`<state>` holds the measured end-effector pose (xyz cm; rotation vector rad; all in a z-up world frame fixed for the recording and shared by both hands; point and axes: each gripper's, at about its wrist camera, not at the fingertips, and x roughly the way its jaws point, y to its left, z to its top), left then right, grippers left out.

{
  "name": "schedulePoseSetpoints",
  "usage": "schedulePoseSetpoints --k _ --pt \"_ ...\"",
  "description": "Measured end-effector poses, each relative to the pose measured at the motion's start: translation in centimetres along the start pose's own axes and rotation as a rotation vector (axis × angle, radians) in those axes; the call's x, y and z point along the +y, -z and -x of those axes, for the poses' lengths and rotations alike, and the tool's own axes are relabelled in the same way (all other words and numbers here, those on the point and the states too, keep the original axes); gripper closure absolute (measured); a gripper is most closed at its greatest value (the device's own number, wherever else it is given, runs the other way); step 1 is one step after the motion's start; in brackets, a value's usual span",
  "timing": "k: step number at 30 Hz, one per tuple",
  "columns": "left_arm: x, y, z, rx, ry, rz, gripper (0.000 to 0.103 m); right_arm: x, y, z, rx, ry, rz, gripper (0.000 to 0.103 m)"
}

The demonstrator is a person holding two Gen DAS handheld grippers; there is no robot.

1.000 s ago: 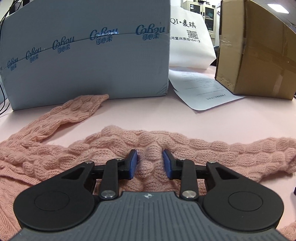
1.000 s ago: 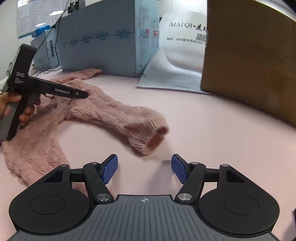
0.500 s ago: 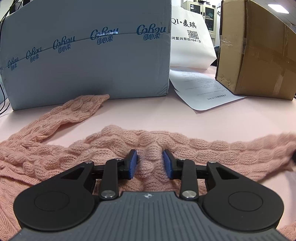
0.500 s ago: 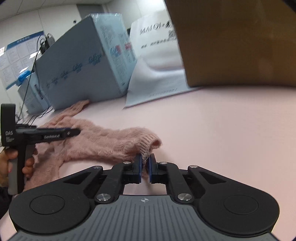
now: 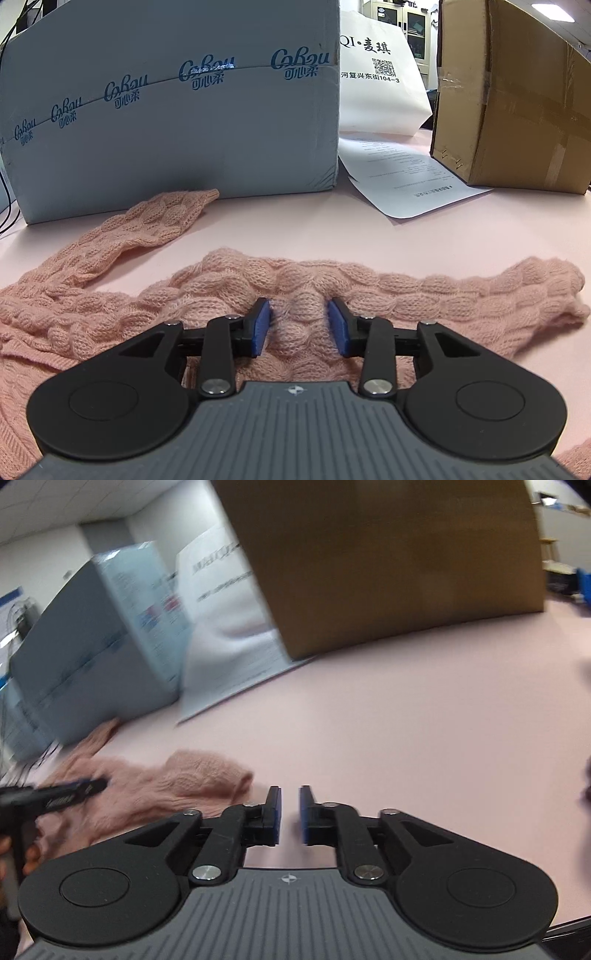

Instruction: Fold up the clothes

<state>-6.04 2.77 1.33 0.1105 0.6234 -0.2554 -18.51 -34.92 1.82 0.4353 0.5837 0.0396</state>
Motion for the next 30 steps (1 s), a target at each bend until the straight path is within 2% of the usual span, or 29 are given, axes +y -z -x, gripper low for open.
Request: schedulePoseSetpoints --k 3,6,9,12,14,18,21,24,26,27,30 --pt "-0.1 0.0 0.6 -0.022 -0.040 -0.020 0.063 -1.0 -0.4 0.9 -0.043 -0.094 -0.074 0.059" --pt "-0.6 0.0 2.2 -0.087 -0.073 -0.088 0.059 -0.5 -0.3 0.4 -0.017 -0.141 -0.077 0.059" --pt "-1.6 0.2 4.2 -0.135 -0.014 -0.157 0.057 0.6 -0.1 -0.8 0.025 -0.164 -0.059 0.068" --pt "-3.0 0.6 6.0 -0.162 0.059 -0.229 0.057 1.7 -0.2 -1.9 0.055 -0.202 -0.059 0.069" --pt "-3.7 1.0 6.2 -0.144 0.099 -0.259 0.057 2.3 -0.3 -2.5 0.076 -0.193 -0.059 0.069" --pt "-4.7 1.8 5.4 -0.039 0.219 -0.295 0.057 3.5 -0.4 -3.8 0.103 -0.168 -0.048 0.069" --pt "-5.4 2.6 4.2 0.020 0.225 -0.307 0.056 4.4 -0.7 -4.7 0.104 -0.139 -0.021 0.069" --pt "-4.9 2.7 3.9 0.038 0.247 -0.270 0.055 5.3 -1.0 -5.4 0.097 -0.110 0.011 0.076" --pt "-4.7 2.7 3.9 0.042 0.255 -0.257 0.054 5.6 -1.0 -5.8 0.099 -0.106 0.020 0.088" --pt "-4.8 2.8 3.9 0.041 0.254 -0.260 0.054 5.6 -1.0 -5.9 0.100 -0.103 0.024 0.098" --pt "-5.0 3.0 4.1 0.033 0.241 -0.275 0.054 5.4 -0.9 -5.6 0.075 -0.082 0.021 0.101"
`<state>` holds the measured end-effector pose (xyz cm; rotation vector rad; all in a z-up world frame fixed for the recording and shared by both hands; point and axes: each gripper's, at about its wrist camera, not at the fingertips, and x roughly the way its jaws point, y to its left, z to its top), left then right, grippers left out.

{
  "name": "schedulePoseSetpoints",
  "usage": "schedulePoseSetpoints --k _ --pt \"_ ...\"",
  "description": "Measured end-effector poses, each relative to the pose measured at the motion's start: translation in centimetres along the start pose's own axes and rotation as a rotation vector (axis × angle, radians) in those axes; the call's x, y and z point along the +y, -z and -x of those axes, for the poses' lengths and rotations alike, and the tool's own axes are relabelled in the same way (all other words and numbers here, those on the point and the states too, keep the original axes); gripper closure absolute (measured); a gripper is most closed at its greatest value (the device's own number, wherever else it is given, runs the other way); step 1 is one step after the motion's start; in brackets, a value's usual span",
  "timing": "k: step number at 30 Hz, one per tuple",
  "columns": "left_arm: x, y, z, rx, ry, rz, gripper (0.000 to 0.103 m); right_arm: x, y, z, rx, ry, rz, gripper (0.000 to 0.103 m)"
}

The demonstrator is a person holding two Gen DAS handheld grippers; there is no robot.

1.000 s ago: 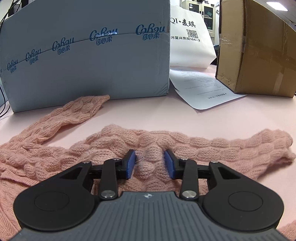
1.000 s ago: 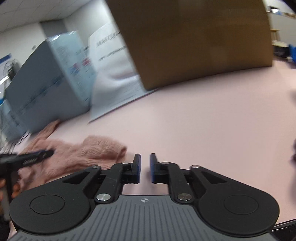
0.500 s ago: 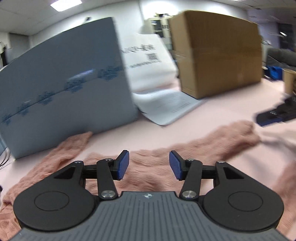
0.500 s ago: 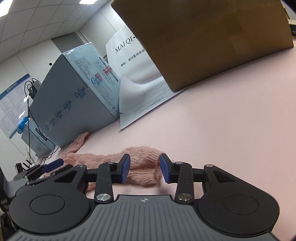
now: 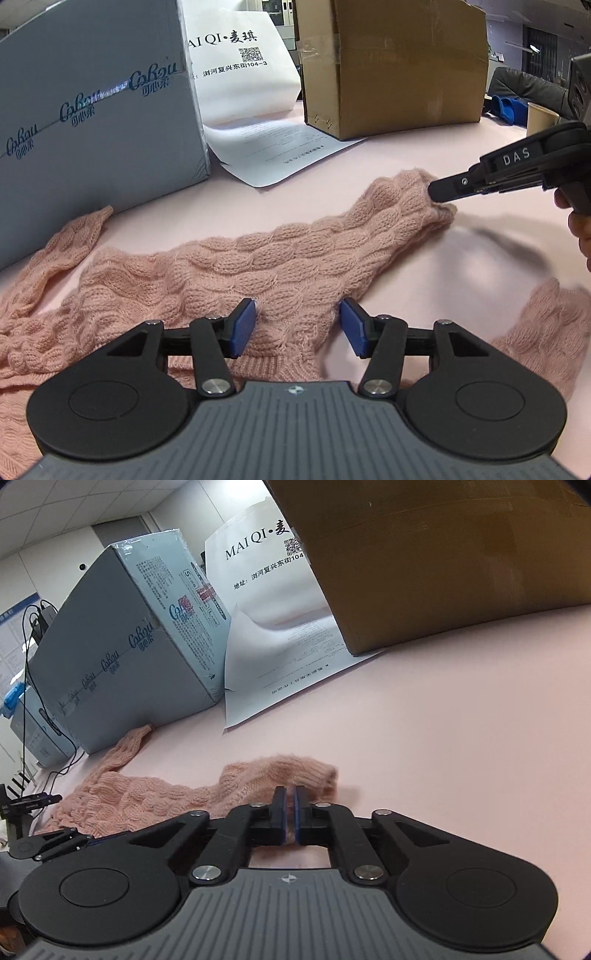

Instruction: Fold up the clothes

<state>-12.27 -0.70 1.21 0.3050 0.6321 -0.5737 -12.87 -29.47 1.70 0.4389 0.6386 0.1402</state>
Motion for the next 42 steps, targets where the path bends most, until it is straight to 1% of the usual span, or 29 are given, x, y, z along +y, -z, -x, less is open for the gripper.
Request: schedulePoseSetpoints --k 3,5,6,7,8,9,10,12,13,14,15,17,18,19,20,21,23,24,25,26,32,33,34,35,36,37,38,39,42 --pt "0.2 -0.2 -0.1 0.004 -0.005 0.009 0.049 -0.8 0.1 1.4 -0.053 0.021 -0.025 0.102" --pt "0.4 -0.3 -0.2 0.008 -0.015 0.017 0.039 -1.6 0.2 2.6 -0.081 0.014 -0.046 0.102" --pt "0.5 -0.3 -0.3 0.011 -0.022 0.026 0.038 -2.0 0.2 3.0 -0.086 0.007 -0.060 0.102" --pt "0.7 -0.3 -0.3 0.013 -0.023 0.033 0.036 -2.4 0.2 3.2 -0.088 0.000 -0.074 0.098" --pt "0.7 -0.3 -0.3 0.014 -0.023 0.036 0.036 -2.9 0.2 3.3 -0.090 -0.009 -0.096 0.097" --pt "0.7 -0.3 -0.3 0.014 -0.025 0.036 0.036 -3.1 0.2 3.1 -0.090 -0.022 -0.116 0.089" --pt "0.6 -0.3 -0.3 0.014 -0.027 0.036 0.036 -3.3 0.1 2.8 -0.087 -0.037 -0.134 0.062" --pt "0.6 -0.3 -0.3 0.013 -0.034 0.035 0.035 -3.0 -0.1 1.9 -0.086 -0.035 -0.147 0.026" --pt "0.5 -0.3 -0.3 0.012 -0.039 0.033 0.033 -2.5 -0.4 1.4 -0.090 -0.028 -0.133 0.026" --pt "0.5 -0.2 -0.4 0.012 -0.042 0.034 0.032 -1.9 -0.7 0.9 -0.092 -0.027 -0.105 0.026" --pt "0.5 -0.2 -0.4 0.012 -0.044 0.036 0.032 -1.6 -0.8 0.7 -0.092 -0.028 -0.085 0.030" --pt "0.7 -0.2 -0.4 0.014 -0.044 0.042 0.030 -0.9 -0.8 0.0 -0.068 -0.030 -0.055 0.046" --pt "0.7 -0.2 -0.4 0.015 -0.044 0.044 0.029 -0.8 -0.7 -0.4 -0.045 -0.037 -0.054 0.068" --pt "0.7 -0.2 -0.5 0.015 -0.045 0.044 0.029 -0.9 -0.6 -0.8 -0.014 -0.046 -0.063 0.085" --pt "0.7 -0.2 -0.5 0.015 -0.046 0.044 0.029 -1.1 -0.4 -1.2 0.019 -0.056 -0.074 0.088" --pt "0.7 -0.2 -0.5 0.015 -0.046 0.043 0.029 -1.2 -0.3 -1.4 0.032 -0.060 -0.081 0.088" --pt "0.6 -0.2 -0.5 0.014 -0.048 0.041 0.029 -1.4 -0.2 -1.6 0.036 -0.058 -0.087 0.085" --pt "0.6 -0.2 -0.5 0.014 -0.048 0.041 0.028 -1.4 -0.2 -1.6 0.032 -0.056 -0.083 0.077" --pt "0.6 -0.2 -0.5 0.014 -0.048 0.042 0.028 -1.4 -0.2 -1.7 0.028 -0.053 -0.079 0.065" --pt "0.6 -0.2 -0.5 0.014 -0.048 0.042 0.028 -1.4 -0.2 -1.7 0.023 -0.045 -0.074 0.063" --pt "0.5 -0.2 -0.4 0.012 -0.054 0.037 0.028 -0.9 0.0 -2.0 0.024 -0.021 -0.006 0.062" --pt "0.5 -0.2 -0.4 0.012 -0.054 0.036 0.028 -0.5 0.1 -2.1 0.024 -0.007 0.026 0.064" --pt "0.5 -0.1 -0.4 0.011 -0.055 0.035 0.027 -0.1 0.3 -2.1 0.024 0.009 0.059 0.070" --pt "0.5 -0.1 -0.4 0.011 -0.056 0.034 0.027 0.3 0.5 -2.2 0.023 0.029 0.097 0.074" --pt "0.5 -0.1 -0.4 0.011 -0.057 0.033 0.027 0.8 0.7 -2.3 0.022 0.050 0.137 0.083" --pt "0.5 -0.1 -0.4 0.010 -0.058 0.032 0.027 1.0 0.8 -2.2 0.019 0.067 0.147 0.090" --pt "0.5 -0.1 -0.4 0.010 -0.058 0.031 0.027 1.0 0.8 -2.1 0.014 0.082 0.142 0.092" --pt "0.5 -0.1 -0.4 0.010 -0.058 0.030 0.027 1.1 0.9 -2.0 0.009 0.096 0.137 0.097" --pt "0.6 -0.1 -0.4 0.012 -0.056 0.033 0.027 0.4 0.7 -0.9 -0.021 0.114 0.091 0.099"
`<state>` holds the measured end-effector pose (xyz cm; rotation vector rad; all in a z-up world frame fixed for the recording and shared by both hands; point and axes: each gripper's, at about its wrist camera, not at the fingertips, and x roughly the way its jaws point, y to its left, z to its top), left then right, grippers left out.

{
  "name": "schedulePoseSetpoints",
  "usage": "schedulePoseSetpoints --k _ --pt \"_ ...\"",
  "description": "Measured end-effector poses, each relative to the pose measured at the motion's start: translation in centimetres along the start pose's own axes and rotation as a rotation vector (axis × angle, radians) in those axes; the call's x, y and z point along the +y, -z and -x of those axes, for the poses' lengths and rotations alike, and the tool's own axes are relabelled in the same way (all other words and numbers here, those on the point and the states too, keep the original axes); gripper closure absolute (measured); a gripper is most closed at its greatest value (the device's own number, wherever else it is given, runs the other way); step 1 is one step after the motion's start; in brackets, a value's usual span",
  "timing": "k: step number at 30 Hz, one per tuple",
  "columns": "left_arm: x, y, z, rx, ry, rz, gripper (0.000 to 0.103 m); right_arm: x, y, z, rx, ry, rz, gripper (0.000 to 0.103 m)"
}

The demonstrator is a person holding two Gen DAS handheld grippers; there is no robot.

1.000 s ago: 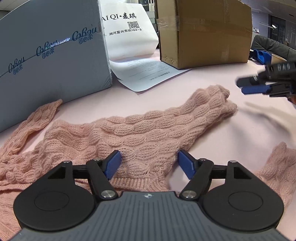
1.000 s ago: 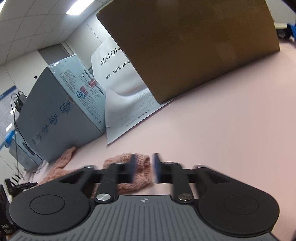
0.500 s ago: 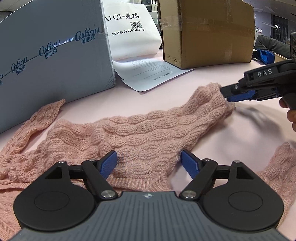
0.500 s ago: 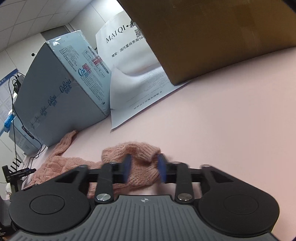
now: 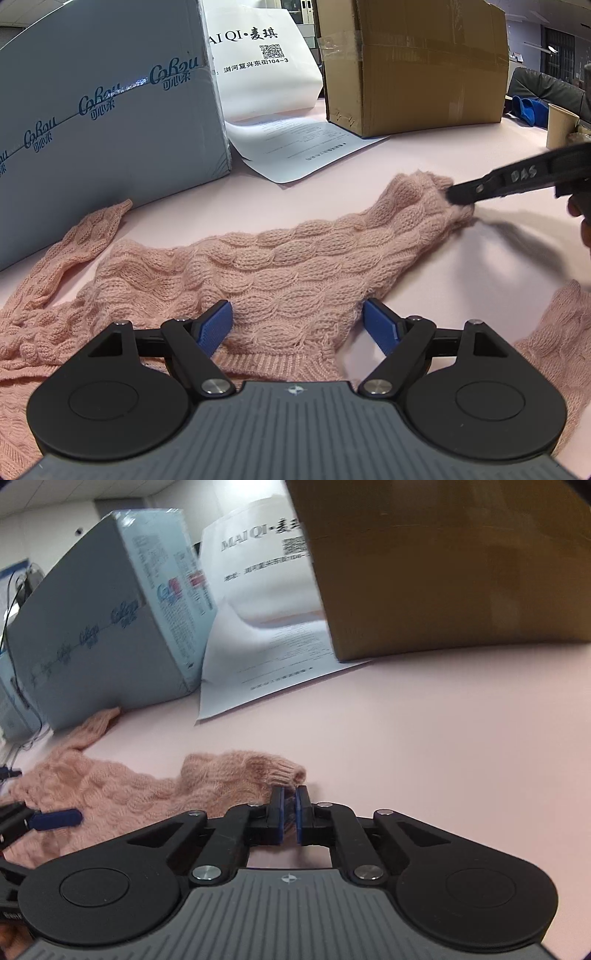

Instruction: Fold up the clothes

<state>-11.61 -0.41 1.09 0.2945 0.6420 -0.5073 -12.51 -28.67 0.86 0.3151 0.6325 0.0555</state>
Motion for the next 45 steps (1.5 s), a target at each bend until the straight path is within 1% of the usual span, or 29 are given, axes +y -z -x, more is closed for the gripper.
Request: schedulePoseSetpoints --k 3,6,7,9,11,14,16,17,18,19,20,21,23,24,25,26,27,28,30,33,36,37,38,39,40,42,43,44,45 --pt "0.0 0.0 0.1 0.003 -0.001 -0.005 0.026 -1.2 -0.1 1.5 -0.025 0.006 -0.061 0.101" --pt "0.1 -0.1 0.3 0.009 -0.006 -0.013 0.026 -2.7 0.5 2.5 0.000 0.018 -0.114 0.103" --pt "0.2 -0.1 0.3 0.011 -0.008 -0.014 0.026 -3.1 0.6 2.7 -0.001 0.056 -0.117 0.103" --pt "0.4 -0.2 0.6 0.017 -0.009 -0.012 0.027 -3.6 0.8 2.9 0.001 0.087 -0.111 0.102" --pt "0.8 -0.4 0.9 0.015 -0.011 -0.004 0.027 -3.5 0.8 3.3 -0.038 0.055 -0.129 0.102" --pt "1.5 -0.7 2.1 -0.047 -0.018 0.041 0.026 -3.0 0.8 3.8 -0.104 -0.009 -0.149 0.099" --pt "2.0 -0.9 3.0 -0.106 -0.021 0.087 0.023 -1.8 0.6 3.7 -0.122 -0.068 -0.114 0.098" --pt "2.2 -1.0 3.4 -0.136 -0.022 0.111 0.022 -0.8 0.3 3.4 -0.113 -0.106 -0.084 0.098" --pt "2.5 -1.1 3.9 -0.166 -0.023 0.134 0.022 0.0 0.1 2.8 -0.094 -0.127 -0.064 0.094" --pt "2.7 -1.2 4.0 -0.181 -0.024 0.155 0.022 0.7 -0.1 2.3 -0.071 -0.140 -0.050 0.091" --pt "3.0 -1.3 3.8 -0.173 -0.025 0.171 0.022 1.4 -0.2 1.5 -0.042 -0.143 -0.035 0.091" --pt "3.2 -1.3 3.4 -0.159 -0.029 0.185 0.022 1.9 -0.3 0.8 -0.014 -0.134 -0.019 0.091" --pt "3.4 -1.3 2.1 -0.095 -0.067 0.204 0.022 2.0 0.2 -0.6 0.054 -0.055 0.007 0.091" --pt "3.5 -1.1 0.9 -0.034 -0.104 0.221 0.022 1.7 0.4 -0.7 0.061 -0.039 0.004 0.095" --pt "3.6 -0.9 -0.1 0.013 -0.125 0.236 0.022 1.3 0.5 -0.5 0.057 -0.042 -0.004 0.096" --pt "3.7 -0.7 -0.8 0.038 -0.140 0.244 0.020 1.0 0.6 -0.2 0.051 -0.029 -0.004 0.096" --pt "3.7 -0.5 -1.0 0.029 -0.147 0.239 0.019 0.9 0.8 0.1 0.041 -0.004 0.009 0.098" --pt "3.6 -0.5 -1.1 0.028 -0.154 0.229 0.019 0.8 1.1 0.4 0.029 0.024 0.027 0.103" --pt "3.1 -0.3 -1.1 0.016 -0.172 0.204 0.019 0.7 1.7 1.0 0.007 0.052 0.078 0.103" --pt "2.8 -0.2 -1.2 0.002 -0.183 0.188 0.017 0.9 1.9 1.2 0.001 0.073 0.094 0.103" --pt "3.4 -0.4 -0.6 -0.016 -0.153 0.184 0.019 1.5 2.2 1.2 -0.021 0.102 0.133 0.103" --pt "3.8 -0.6 0.0 -0.037 -0.151 0.174 0.019 1.7 2.4 1.4 -0.033 0.107 0.149 0.100" --pt "4.3 -0.8 1.1 -0.065 -0.169 0.175 0.019 2.0 2.5 1.6 -0.041 0.108 0.162 0.097" --pt "4.9 -0.9 2.5 -0.095 -0.196 0.188 0.019 2.2 2.7 1.8 -0.054 0.110 0.169 0.084" --pt "5.6 -0.9 4.2 -0.127 -0.218 0.204 0.019 2.4 2.8 2.2 -0.069 0.112 0.173 0.056" --pt "7.6 0.0 9.1 -0.206 -0.245 0.235 0.019 2.5 3.0 2.7 -0.090 0.118 0.168 0.031" --pt "8.4 0.6 11.0 -0.226 -0.265 0.243 0.016 2.5 3.0 3.1 -0.097 0.099 0.159 0.031" --pt "9.2 1.3 12.6 -0.232 -0.304 0.248 0.011 2.6 3.1 3.5 -0.096 0.070 0.152 0.031" --pt "10.2 2.3 14.7 -0.230 -0.367 0.251 0.011 2.7 3.2 3.7 -0.096 0.052 0.149 0.031"
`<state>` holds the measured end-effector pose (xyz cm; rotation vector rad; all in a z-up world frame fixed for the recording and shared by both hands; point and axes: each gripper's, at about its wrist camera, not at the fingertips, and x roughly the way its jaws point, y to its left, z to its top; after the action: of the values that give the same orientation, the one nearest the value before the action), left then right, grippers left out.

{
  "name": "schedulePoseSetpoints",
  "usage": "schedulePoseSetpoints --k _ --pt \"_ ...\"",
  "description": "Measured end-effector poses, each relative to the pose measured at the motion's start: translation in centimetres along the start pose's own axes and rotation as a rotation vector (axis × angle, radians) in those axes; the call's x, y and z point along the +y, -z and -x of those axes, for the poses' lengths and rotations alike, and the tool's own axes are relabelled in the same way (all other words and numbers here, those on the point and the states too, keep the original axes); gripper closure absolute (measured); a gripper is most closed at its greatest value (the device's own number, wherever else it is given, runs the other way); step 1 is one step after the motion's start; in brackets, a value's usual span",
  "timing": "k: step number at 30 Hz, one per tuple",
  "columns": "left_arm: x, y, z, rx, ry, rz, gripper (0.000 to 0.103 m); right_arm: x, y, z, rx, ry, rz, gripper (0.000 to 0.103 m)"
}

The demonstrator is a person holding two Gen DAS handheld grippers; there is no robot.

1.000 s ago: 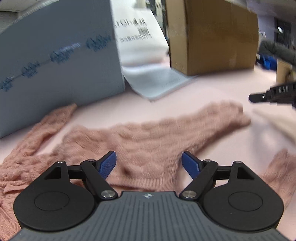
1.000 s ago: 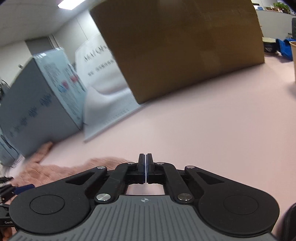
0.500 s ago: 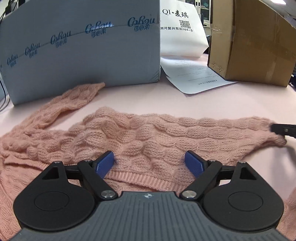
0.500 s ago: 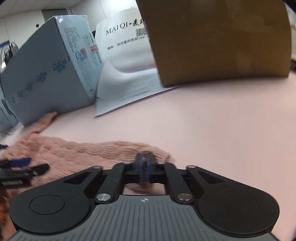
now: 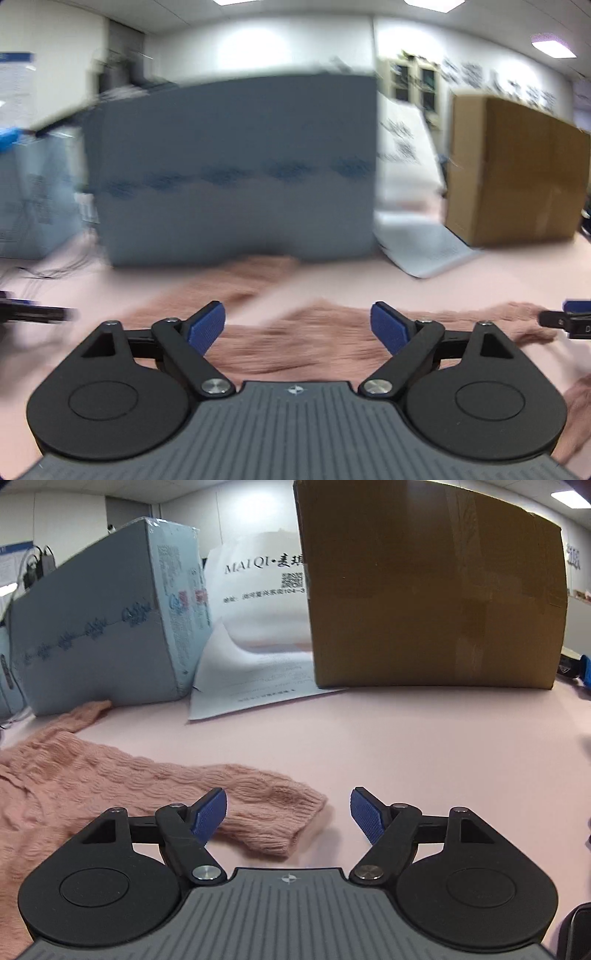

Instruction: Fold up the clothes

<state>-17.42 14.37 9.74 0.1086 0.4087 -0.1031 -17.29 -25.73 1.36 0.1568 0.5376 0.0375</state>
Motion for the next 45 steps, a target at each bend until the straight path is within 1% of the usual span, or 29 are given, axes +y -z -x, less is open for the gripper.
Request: schedulePoseSetpoints --k 1,2,3,4,5,6,7,8,9,10,12,13,14,18,21,23,25,26,28,30,32,34,35,37,39,40,41,43,45 --pt "1.6 0.6 1.3 0.014 -0.068 -0.016 0.011 0.5 0.1 0.9 -0.025 -0.059 0.005 0.031" --pt "3.2 1.5 2.6 0.044 -0.147 -0.039 0.011 1.0 0.3 1.7 -0.049 -0.113 0.020 0.031" --pt "4.4 2.6 3.2 0.086 -0.197 -0.044 0.011 1.6 0.4 2.5 -0.070 -0.154 0.043 0.031" --pt "5.8 3.9 3.7 0.141 -0.236 -0.037 0.011 2.8 0.8 3.7 -0.104 -0.219 0.093 0.031" --pt "6.9 5.2 4.1 0.195 -0.262 -0.024 0.011 3.8 1.1 4.6 -0.125 -0.265 0.131 0.031" --pt "8.0 6.6 4.2 0.247 -0.266 0.003 0.011 4.5 1.4 5.2 -0.136 -0.297 0.158 0.035" --pt "8.9 8.1 4.3 0.287 -0.263 0.041 0.011 5.5 2.0 5.7 -0.123 -0.338 0.201 0.046" --pt "9.4 9.2 4.3 0.306 -0.260 0.080 0.011 6.8 2.7 6.2 -0.097 -0.384 0.252 0.055" --pt "10.0 10.4 4.3 0.324 -0.256 0.119 0.010 7.5 3.1 6.3 -0.075 -0.408 0.280 0.068" --pt "10.5 11.2 4.4 0.328 -0.249 0.156 0.011 8.6 3.9 6.1 -0.016 -0.441 0.331 0.074" --pt "11.0 11.7 4.9 0.310 -0.207 0.221 0.011 10.2 5.0 5.5 0.064 -0.444 0.397 0.079" --pt "10.9 11.7 4.9 0.307 -0.200 0.223 0.011 10.8 5.6 5.1 0.103 -0.426 0.432 0.079" --pt "10.9 11.7 4.9 0.307 -0.190 0.222 0.011 11.1 5.8 5.1 0.115 -0.414 0.454 0.079" --pt "11.2 11.6 5.3 0.354 -0.145 0.199 0.011 10.7 6.2 5.8 0.119 -0.423 0.475 0.079" --pt "11.4 11.9 6.4 0.385 -0.151 0.161 0.010 10.6 6.3 6.2 0.117 -0.427 0.491 0.078" --pt "11.9 12.1 7.0 0.399 -0.159 0.168 0.010 10.6 6.4 6.1 0.117 -0.428 0.484 0.074" --pt "12.2 12.0 7.6 0.409 -0.159 0.200 0.011 10.5 6.3 6.0 0.118 -0.428 0.469 0.057" --pt "12.4 12.0 8.1 0.414 -0.140 0.230 0.011 10.4 6.3 5.9 0.119 -0.429 0.461 0.054" --pt "12.6 11.8 8.9 0.424 -0.102 0.283 0.011 10.2 6.2 5.8 0.118 -0.422 0.441 0.043" --pt "12.2 11.5 10.1 0.442 -0.074 0.300 0.011 9.9 6.0 5.8 0.114 -0.414 0.426 0.038" --pt "11.1 11.1 11.5 0.450 -0.118 0.248 0.011 9.8 6.0 6.0 0.109 -0.415 0.425 0.036" --pt "10.2 11.3 12.7 0.455 -0.125 0.222 0.011 10.0 6.1 6.1 0.105 -0.414 0.440 0.036" --pt "9.9 11.5 13.2 0.458 -0.110 0.230 0.011 10.0 6.1 6.2 0.103 -0.414 0.447 0.036" --pt "9.6 12.2 13.5 0.468 -0.040 0.297 0.011 10.2 6.2 6.3 0.101 -0.415 0.461 0.036" --pt "9.3 12.9 12.8 0.485 -0.015 0.327 0.011 10.3 6.4 6.3 0.101 -0.417 0.471 0.036" --pt "9.1 13.2 12.4 0.494 -0.002 0.343 0.013 10.4 6.5 6.4 0.098 -0.416 0.475 0.036" --pt "8.8 13.5 12.0 0.503 0.002 0.350 0.015 10.4 6.6 6.5 0.095 -0.413 0.479 0.036" --pt "8.3 13.8 11.4 0.512 -0.012 0.343 0.014 10.5 6.6 6.6 0.088 -0.408 0.484 0.035" --pt "8.3 13.7 11.5 0.511 -0.021 0.359 0.016 10.5 6.6 6.7 0.083 -0.406 0.484 0.033"
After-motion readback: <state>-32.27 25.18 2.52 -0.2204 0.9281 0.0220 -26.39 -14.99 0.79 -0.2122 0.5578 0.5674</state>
